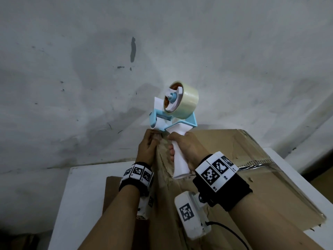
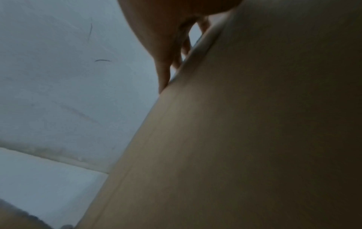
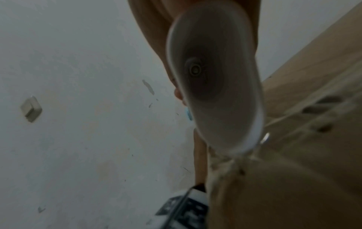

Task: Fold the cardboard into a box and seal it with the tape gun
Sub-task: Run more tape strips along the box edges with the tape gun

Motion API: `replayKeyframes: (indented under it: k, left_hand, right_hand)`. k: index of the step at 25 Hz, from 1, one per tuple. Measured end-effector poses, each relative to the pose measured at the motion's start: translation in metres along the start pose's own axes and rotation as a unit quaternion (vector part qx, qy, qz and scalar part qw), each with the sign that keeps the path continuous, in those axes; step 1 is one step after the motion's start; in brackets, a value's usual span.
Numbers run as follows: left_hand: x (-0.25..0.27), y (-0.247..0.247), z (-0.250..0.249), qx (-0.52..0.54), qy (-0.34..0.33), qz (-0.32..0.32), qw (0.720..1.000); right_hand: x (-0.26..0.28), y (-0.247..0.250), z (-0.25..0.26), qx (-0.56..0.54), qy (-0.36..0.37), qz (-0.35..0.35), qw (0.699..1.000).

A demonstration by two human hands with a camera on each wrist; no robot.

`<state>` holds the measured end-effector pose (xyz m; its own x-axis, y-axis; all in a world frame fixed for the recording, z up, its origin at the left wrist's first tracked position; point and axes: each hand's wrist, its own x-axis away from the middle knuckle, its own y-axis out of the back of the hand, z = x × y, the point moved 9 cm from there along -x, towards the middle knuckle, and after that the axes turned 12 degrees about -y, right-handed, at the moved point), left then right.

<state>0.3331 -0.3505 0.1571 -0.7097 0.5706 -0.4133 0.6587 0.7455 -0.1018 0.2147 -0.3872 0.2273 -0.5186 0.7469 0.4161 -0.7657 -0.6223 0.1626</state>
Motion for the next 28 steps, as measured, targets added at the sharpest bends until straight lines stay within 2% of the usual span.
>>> replayKeyframes:
  k: [2,5,7,10,13,15,16,19,21,25,28]
  left_hand:
    - [-0.002,0.002,-0.005,0.015,-0.031,-0.034,0.999]
    - [-0.002,-0.004,-0.012,0.003,-0.069,-0.031,0.997]
    - [-0.001,-0.002,-0.011,-0.004,-0.067,-0.032,0.997]
    - [-0.009,0.005,-0.007,-0.049,-0.054,-0.02,0.997]
    - [-0.02,0.024,-0.037,-0.155,-0.126,-0.017,0.98]
    - [-0.025,0.031,-0.063,-0.185,-0.162,0.0,0.969]
    - [-0.025,0.033,-0.07,-0.17,-0.157,0.013,0.973]
    - [-0.021,0.035,-0.082,-0.07,-0.079,0.018,0.994]
    - [-0.019,0.028,-0.095,-0.033,-0.064,0.027,0.997]
    - [-0.013,0.024,-0.126,-0.06,-0.101,0.016,0.993]
    - [-0.007,0.029,-0.135,-0.149,-0.147,0.047,0.977]
  right_hand:
    - [0.006,0.004,-0.005,0.007,-0.017,0.012,1.0]
    - [0.014,0.01,-0.011,-0.025,-0.066,0.049,0.996]
    - [0.015,0.01,-0.011,-0.038,-0.08,0.056,0.994]
    - [0.012,0.01,-0.002,-0.029,-0.045,0.027,0.998]
    - [0.02,0.008,0.012,-0.027,-0.002,0.012,1.0]
    - [0.031,0.01,0.027,-0.053,0.02,0.016,0.998]
    - [0.037,0.01,0.034,-0.07,0.022,0.027,0.997]
    - [0.05,0.007,0.044,-0.116,-0.029,0.088,0.989]
    - [0.058,0.003,0.043,-0.122,-0.062,0.118,0.984]
    - [0.077,0.0,0.038,-0.111,-0.082,0.144,0.98]
    - [0.09,0.005,0.03,-0.103,-0.089,0.145,0.98]
